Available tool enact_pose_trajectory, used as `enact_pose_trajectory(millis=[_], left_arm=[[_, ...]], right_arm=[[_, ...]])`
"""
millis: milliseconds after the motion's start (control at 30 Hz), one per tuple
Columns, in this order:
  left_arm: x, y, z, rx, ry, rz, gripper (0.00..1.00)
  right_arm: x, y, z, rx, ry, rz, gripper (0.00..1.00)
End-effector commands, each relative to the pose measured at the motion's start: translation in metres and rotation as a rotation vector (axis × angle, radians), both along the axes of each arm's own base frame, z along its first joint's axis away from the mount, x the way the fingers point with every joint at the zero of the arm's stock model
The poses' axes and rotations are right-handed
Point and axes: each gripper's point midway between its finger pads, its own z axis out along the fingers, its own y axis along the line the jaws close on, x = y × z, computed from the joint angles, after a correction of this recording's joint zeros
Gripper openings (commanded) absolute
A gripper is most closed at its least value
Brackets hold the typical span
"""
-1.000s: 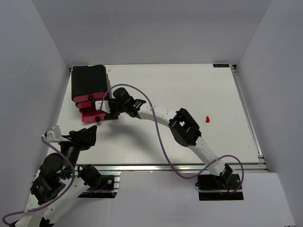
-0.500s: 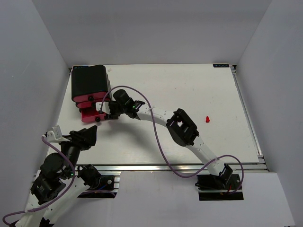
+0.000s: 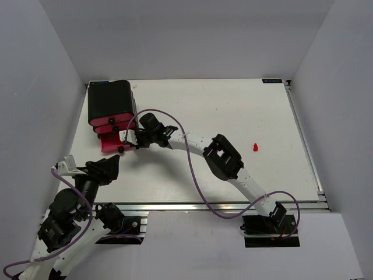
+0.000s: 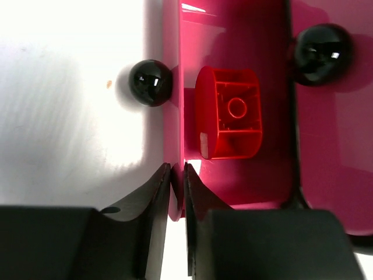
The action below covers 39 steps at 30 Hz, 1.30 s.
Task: Sort the legos into containers by color
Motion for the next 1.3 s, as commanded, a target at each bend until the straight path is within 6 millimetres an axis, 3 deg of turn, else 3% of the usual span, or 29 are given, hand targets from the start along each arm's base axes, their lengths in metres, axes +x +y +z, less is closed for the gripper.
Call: enact_pose_trajectory(millis=[0, 467, 533, 600, 733, 933, 1100, 1267], left_arm=[[-0.008, 0.01, 0.008, -0.049, -0.049, 0.013, 0.78], [-0.009, 0.011, 0.008, -0.053, -0.051, 0.017, 0.77], [-0.009, 0.011, 0.008, -0.054, -0.052, 0.017, 0.77], [-0.009, 0.011, 0.008, -0.053, -0.051, 0.016, 0.78], [-0.009, 0.012, 0.008, -0.056, -0.052, 0.019, 0.78], [-0.01, 0.013, 0.009, -0.06, -0.057, 0.019, 0.78], [-0.01, 0.013, 0.01, -0.063, -0.06, 0.019, 0.78], [-0.01, 0.013, 0.009, -0.062, -0.059, 0.02, 0.78]], right_arm=[[-0.012, 0.0, 0.025, 0.027, 0.007, 0.055, 0.18], [-0.041, -0.016, 0.038, -0.008, 0.093, 0.09, 0.15], [-0.041, -0.017, 0.04, -0.009, 0.099, 0.076, 0.28], [-0.042, -0.015, 0.041, -0.006, 0.096, 0.064, 0.51], [-0.047, -0.012, 0.055, 0.01, 0.114, 0.07, 0.63], [-0.063, -0.014, 0.095, 0.045, 0.181, 0.104, 0.63], [-0.052, -0.012, 0.124, 0.099, 0.183, 0.055, 0.59], [-0.036, -0.005, 0.119, 0.121, 0.135, 0.015, 0.56]])
